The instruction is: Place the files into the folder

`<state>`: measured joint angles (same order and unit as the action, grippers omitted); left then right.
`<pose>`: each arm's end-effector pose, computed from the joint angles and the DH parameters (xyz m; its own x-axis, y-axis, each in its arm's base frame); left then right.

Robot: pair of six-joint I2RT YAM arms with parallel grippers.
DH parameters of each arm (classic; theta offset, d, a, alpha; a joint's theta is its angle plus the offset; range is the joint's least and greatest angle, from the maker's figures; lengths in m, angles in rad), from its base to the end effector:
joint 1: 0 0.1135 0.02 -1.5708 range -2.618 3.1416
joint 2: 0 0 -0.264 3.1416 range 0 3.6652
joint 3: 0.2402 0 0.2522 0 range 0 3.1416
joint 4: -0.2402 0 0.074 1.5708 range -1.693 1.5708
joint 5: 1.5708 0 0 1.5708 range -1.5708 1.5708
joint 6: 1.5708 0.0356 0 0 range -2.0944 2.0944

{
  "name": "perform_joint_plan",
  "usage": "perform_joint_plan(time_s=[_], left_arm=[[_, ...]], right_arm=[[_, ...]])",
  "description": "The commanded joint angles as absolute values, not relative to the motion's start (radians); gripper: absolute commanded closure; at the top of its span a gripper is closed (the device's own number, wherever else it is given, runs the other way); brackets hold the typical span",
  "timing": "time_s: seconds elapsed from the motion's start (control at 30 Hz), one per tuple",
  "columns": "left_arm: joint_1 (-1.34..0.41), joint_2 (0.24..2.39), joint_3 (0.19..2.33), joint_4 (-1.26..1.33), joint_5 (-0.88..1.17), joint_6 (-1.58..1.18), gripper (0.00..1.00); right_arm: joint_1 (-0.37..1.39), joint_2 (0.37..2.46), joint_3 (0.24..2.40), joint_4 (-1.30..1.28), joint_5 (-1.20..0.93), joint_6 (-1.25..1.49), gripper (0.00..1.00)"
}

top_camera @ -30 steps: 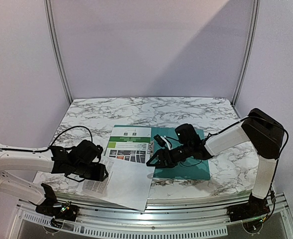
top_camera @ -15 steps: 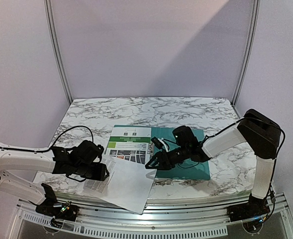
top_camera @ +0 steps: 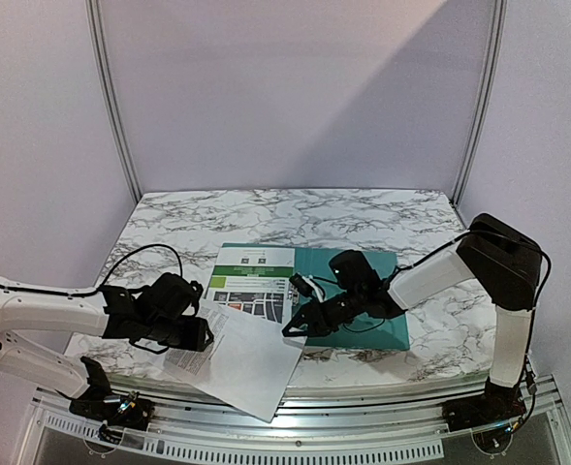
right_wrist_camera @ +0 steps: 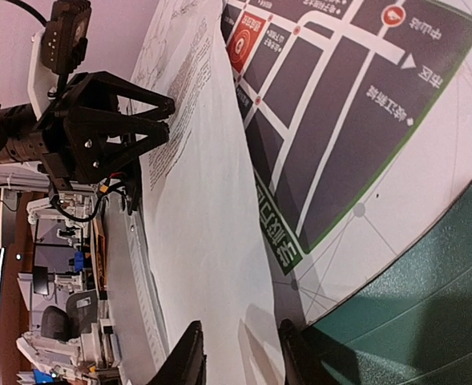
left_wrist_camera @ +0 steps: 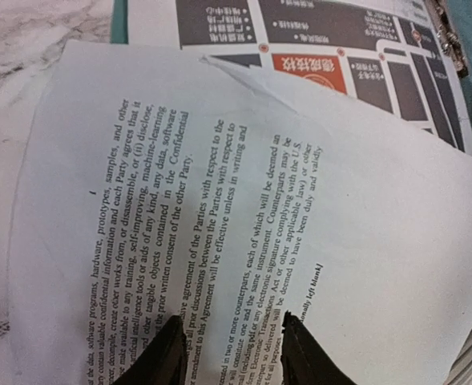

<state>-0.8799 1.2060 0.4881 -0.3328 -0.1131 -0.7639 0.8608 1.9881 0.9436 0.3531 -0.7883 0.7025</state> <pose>0.1332 -0.1548 0.1493 -0.9043 0.0151 -0.4266 0.1447 0.9511 -0.2730 0.2274 0.3033 0.1100 -0.8928 -0.3398 -0.2958 -0.4113 0.3470 0.8429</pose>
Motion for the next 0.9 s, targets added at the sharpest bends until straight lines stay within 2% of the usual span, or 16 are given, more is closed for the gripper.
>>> perform_joint_plan(time_s=[0.0,0.23,0.37,0.6,0.67,0.7,0.73,0.87], left_arm=[[-0.896,1.232,0.455,-0.328,-0.101,-0.765,0.59],[-0.896,1.232,0.455,-0.322,-0.101,-0.763,0.59],[-0.896,1.23,0.47,-0.331,-0.108,-0.757,0.56],[-0.897,1.196,0.516,-0.372,-0.12,-0.733,0.3],[-0.898,1.182,0.531,-0.385,-0.127,-0.728,0.2],[-0.897,1.173,0.539,-0.395,-0.133,-0.726,0.08],[-0.897,1.165,0.548,-0.41,-0.14,-0.726,0.01],[-0.897,1.12,0.591,-0.462,-0.173,-0.723,0.0]], right_arm=[[0.876,2.014,0.979,0.267,-0.729,0.654,0.75],[0.877,2.02,0.993,0.224,-0.7,0.643,0.99],[0.877,2.02,0.999,0.213,-0.689,0.643,1.0],[0.878,2.0,1.038,0.134,-0.666,0.604,1.0],[0.878,1.988,1.051,0.1,-0.652,0.584,1.0],[0.879,1.978,1.059,0.079,-0.644,0.576,1.0],[0.88,1.972,1.069,0.058,-0.635,0.56,1.0],[0.883,1.938,1.105,-0.032,-0.597,0.51,1.0]])
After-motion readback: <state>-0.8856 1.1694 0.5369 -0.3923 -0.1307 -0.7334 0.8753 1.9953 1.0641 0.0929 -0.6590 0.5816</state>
